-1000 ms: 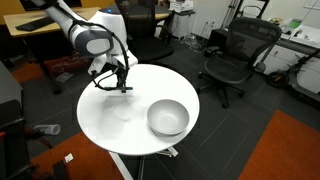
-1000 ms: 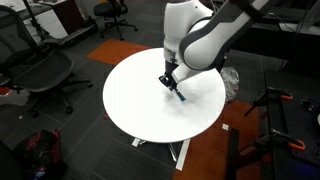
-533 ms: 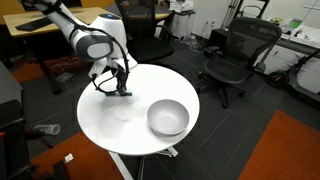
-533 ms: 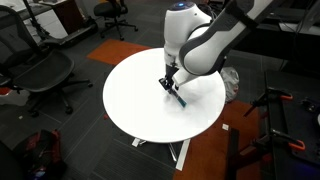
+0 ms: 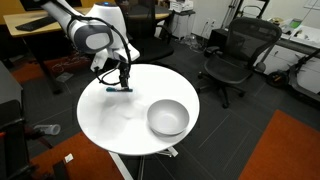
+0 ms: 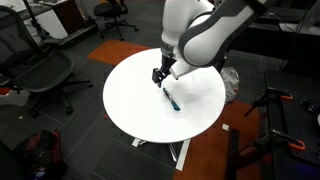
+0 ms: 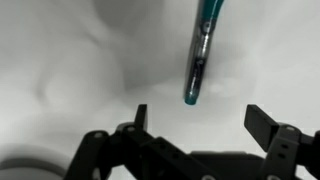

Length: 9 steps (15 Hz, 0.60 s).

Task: Remove the marker from the bowl and put it on the table

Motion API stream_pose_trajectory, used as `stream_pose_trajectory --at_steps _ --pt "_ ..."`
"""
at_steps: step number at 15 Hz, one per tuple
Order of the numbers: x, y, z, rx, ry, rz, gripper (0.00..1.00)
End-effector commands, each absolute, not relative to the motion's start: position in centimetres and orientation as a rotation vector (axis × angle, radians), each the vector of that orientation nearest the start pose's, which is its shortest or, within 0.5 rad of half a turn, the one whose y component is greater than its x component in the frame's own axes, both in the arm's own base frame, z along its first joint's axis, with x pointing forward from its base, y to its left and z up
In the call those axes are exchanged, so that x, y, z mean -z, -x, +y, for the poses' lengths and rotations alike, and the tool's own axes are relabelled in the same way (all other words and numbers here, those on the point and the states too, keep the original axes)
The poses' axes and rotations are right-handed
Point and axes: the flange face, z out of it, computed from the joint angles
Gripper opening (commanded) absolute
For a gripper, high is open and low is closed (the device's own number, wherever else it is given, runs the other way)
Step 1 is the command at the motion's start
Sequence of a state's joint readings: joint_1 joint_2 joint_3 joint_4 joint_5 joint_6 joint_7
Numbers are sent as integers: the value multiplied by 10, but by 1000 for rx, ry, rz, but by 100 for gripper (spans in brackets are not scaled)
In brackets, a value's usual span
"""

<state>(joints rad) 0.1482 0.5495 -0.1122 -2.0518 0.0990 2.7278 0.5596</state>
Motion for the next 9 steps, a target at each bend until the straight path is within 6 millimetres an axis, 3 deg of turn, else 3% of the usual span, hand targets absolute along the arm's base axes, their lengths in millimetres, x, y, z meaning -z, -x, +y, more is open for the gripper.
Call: stream_pose_trajectory --at_steps 1,9 --pt "-220 -597 17 231 2984 819 100" --pt "-279 -590 15 321 3033 703 100"
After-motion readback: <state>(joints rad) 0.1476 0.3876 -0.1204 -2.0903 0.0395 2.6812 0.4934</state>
